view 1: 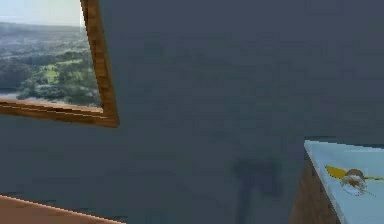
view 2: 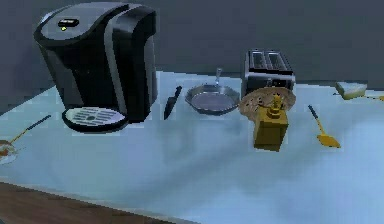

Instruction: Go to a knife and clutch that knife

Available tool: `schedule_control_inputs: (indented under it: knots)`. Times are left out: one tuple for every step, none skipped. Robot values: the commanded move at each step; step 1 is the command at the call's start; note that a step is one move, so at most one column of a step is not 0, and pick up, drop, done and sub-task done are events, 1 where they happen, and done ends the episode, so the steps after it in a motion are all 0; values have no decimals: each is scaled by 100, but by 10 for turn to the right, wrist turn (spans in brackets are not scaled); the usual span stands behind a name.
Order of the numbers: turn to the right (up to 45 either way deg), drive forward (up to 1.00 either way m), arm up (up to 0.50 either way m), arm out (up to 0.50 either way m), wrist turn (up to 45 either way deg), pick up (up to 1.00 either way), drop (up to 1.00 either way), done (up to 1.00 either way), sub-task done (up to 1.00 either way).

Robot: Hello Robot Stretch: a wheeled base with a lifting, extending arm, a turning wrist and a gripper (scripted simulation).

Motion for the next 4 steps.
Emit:
schedule_control_inputs:
  knots:
    - [0,0,50,0,0,0,0,0,0]
    - [0,0,38,0,0,0,0,0,0]
    - [0,0,0,40,0,0,0,0,0]
    - [0,0,0,0,450,0,0,0,0]
